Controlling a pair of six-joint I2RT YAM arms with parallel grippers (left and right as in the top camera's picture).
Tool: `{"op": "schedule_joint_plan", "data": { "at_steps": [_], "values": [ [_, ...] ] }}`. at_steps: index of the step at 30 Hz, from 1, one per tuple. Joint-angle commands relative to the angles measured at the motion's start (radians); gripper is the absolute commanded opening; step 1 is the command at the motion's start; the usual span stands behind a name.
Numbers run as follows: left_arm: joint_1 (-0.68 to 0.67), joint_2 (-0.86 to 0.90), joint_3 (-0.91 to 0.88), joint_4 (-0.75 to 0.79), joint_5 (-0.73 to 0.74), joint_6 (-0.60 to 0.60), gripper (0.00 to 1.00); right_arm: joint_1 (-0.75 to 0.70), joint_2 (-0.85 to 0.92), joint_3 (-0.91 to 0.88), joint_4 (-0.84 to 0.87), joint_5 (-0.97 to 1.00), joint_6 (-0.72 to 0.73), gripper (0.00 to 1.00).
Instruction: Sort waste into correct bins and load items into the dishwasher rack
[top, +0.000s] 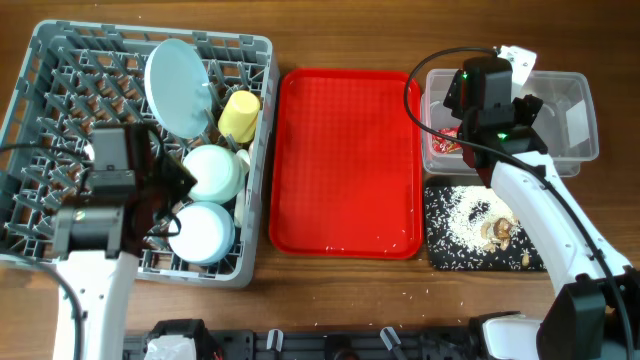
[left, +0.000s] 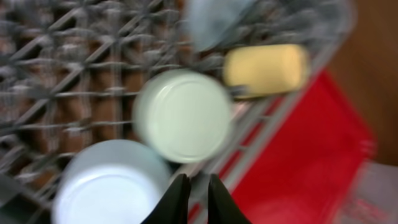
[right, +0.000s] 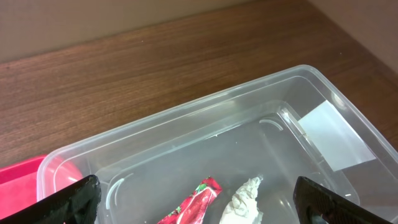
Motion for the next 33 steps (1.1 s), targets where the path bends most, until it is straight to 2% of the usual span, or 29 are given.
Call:
{"op": "schedule_joint_plan", "data": {
  "at_steps": [1,2,4,5,6,7,9,10,12,14,19,25,28,33],
  "values": [
    [-0.015,-0.012,0.029,0.076,0.294,0.036,0.12,0.001,-0.013,0.003,0.002,-0.003,-0.012,1.0],
    [-0.043,0.01,0.029,0.122,0.273,0.107,0.14,0.001,-0.013,0.003,0.002,-0.003,-0.012,1.0],
    [-0.097,0.069,0.029,0.185,0.229,0.128,0.21,0.001,-0.013,0.003,0.002,-0.003,-0.011,1.0],
    [-0.122,0.101,0.029,0.218,0.229,0.128,0.27,0.001,-0.013,0.003,0.002,-0.003,-0.011,1.0],
    [-0.177,0.187,0.029,0.32,0.229,0.15,0.37,0.001,-0.013,0.003,0.002,-0.003,-0.012,1.0],
    [-0.214,0.245,0.029,0.388,0.229,0.154,0.34,0.001,-0.013,0.003,0.002,-0.003,-0.012,1.0],
    [-0.231,0.262,0.029,0.388,0.219,0.154,0.1,0.001,-0.013,0.003,0.002,-0.003,-0.011,1.0],
    [-0.238,0.27,0.029,0.367,0.19,0.154,0.05,0.001,-0.013,0.003,0.002,-0.003,-0.012,1.0],
    [-0.249,0.288,0.029,0.3,0.1,0.154,0.16,0.001,-0.013,0.003,0.002,-0.003,-0.011,1.0],
    [-0.259,0.322,0.024,0.201,0.016,0.155,0.17,0.001,-0.013,0.003,0.002,-0.003,-0.012,1.0],
    [-0.26,0.408,0.021,0.155,0.012,0.237,0.29,0.001,-0.013,0.003,0.002,-0.003,-0.012,1.0],
    [-0.26,0.526,0.021,0.153,0.018,0.237,0.29,0.001,-0.013,0.003,0.002,-0.003,-0.012,1.0],
    [-0.26,0.542,0.021,0.153,0.075,0.237,0.28,0.001,-0.013,0.003,0.002,-0.003,-0.011,1.0],
    [-0.26,0.542,0.021,0.157,0.091,0.257,0.27,0.001,-0.013,0.003,0.002,-0.003,-0.012,1.0]
  ]
}}
